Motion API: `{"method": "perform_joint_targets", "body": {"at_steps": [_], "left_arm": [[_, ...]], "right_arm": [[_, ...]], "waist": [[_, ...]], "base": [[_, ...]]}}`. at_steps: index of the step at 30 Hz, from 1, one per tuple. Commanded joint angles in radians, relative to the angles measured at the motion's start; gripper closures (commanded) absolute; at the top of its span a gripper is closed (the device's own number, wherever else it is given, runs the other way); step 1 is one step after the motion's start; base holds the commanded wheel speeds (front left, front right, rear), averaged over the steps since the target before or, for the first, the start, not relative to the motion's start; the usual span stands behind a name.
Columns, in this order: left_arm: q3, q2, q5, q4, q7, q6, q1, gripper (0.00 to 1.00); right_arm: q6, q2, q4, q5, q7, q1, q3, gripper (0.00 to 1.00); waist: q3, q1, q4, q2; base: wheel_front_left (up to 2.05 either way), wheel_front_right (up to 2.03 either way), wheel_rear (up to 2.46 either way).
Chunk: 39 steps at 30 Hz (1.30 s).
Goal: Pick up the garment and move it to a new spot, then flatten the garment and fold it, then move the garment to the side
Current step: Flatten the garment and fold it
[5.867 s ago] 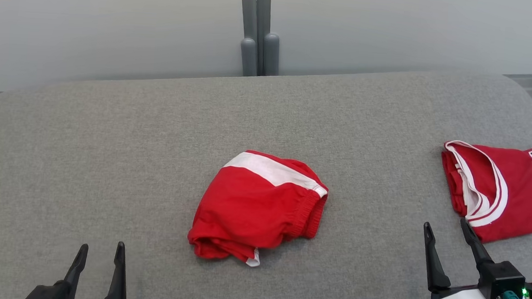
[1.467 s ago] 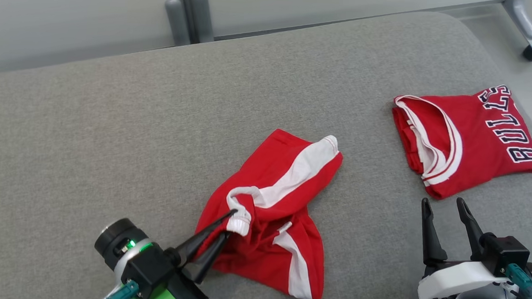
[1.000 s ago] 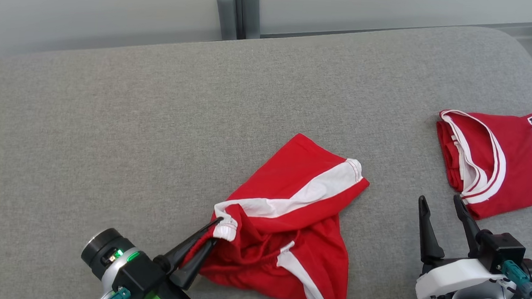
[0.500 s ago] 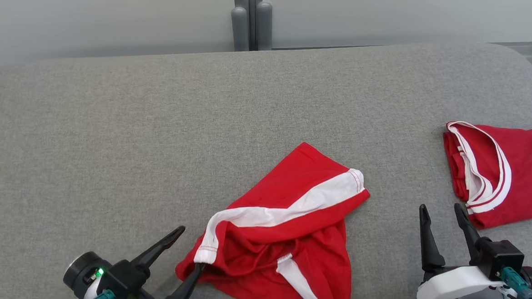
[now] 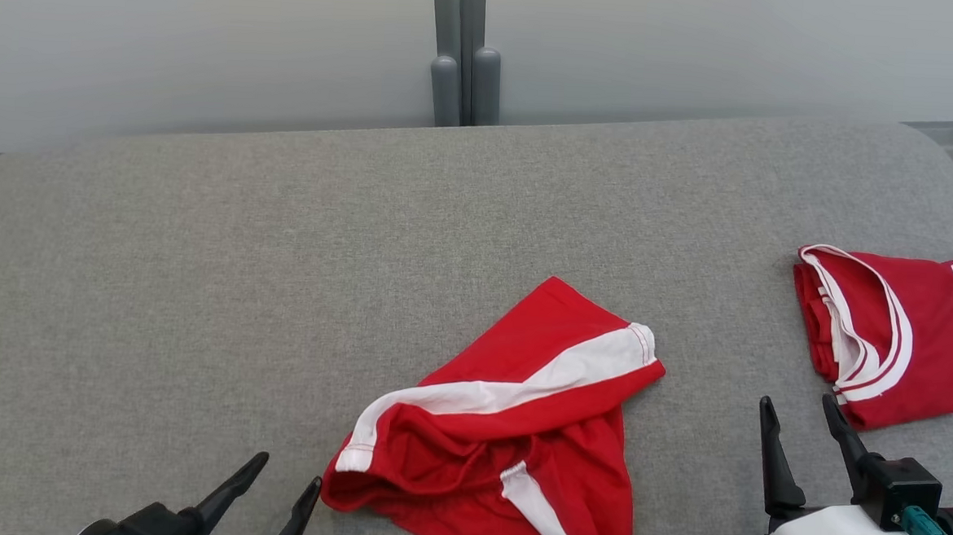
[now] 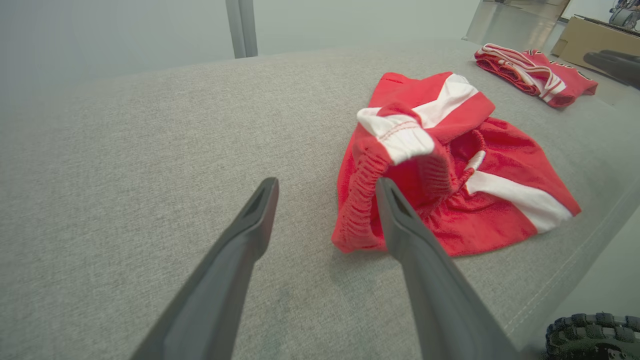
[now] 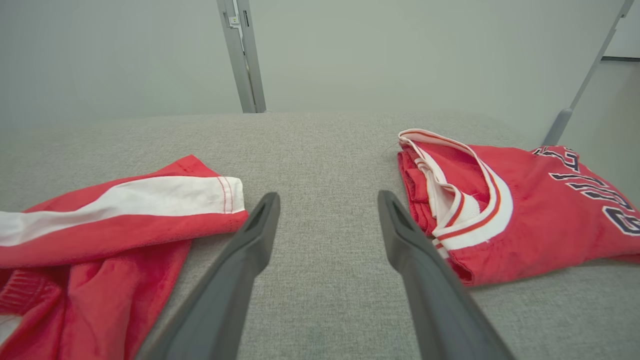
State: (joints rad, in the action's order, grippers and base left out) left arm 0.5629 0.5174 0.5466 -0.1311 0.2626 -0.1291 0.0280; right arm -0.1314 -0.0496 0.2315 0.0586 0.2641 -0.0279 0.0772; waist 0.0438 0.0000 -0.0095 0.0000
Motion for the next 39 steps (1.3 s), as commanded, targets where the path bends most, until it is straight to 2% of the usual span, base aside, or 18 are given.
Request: {"method": "perform_joint_targets", "body": {"at_steps": [1, 11, 17, 23, 27, 39], "left_arm": [[-0.032, -0.008, 0.001, 0.009, 0.003, -0.002, 0.03, 0.0], [-0.288, -0.089, -0.006, 0.079, 0.002, 0.039, 0.118, 0.0], [-0.375, -0.139, -0.043, 0.109, 0.001, 0.064, 0.146, 0.0], [-0.404, -0.189, -0.064, 0.107, 0.001, 0.07, 0.152, 0.0], [-0.407, -0.225, -0.078, 0.075, 0.001, 0.05, 0.154, 0.0], [-0.421, -0.278, -0.1, -0.061, 0.001, 0.017, 0.142, 0.0]], "right_arm": [[0.002, -0.002, -0.008, -0.009, 0.0, -0.018, 0.006, 0.0], [0.002, -0.002, -0.075, -0.048, 0.0, -0.04, 0.031, 0.0], [0.002, -0.002, -0.098, -0.054, 0.0, -0.038, 0.038, 0.0], [0.002, -0.002, -0.11, -0.057, 0.0, -0.041, 0.045, 0.0], [0.002, -0.003, -0.112, -0.061, 0.0, -0.045, 0.052, 0.0], [0.002, -0.004, -0.037, -0.07, 0.0, -0.044, 0.043, 0.0]], "waist": [[-0.02, 0.0, 0.013, 0.0], [-0.056, 0.0, 0.058, 0.0], [-0.067, 0.0, 0.068, 0.0], [-0.071, 0.0, 0.071, 0.0], [-0.07, 0.0, 0.072, 0.0], [-0.057, 0.0, 0.062, 0.0]], "base": [[0.0, 0.0, 0.0], [0.0, 0.0, 0.0], [0.0, 0.0, 0.0], [0.0, 0.0, 0.0], [0.0, 0.0, 0.0], [0.0, 0.0, 0.0]]}}
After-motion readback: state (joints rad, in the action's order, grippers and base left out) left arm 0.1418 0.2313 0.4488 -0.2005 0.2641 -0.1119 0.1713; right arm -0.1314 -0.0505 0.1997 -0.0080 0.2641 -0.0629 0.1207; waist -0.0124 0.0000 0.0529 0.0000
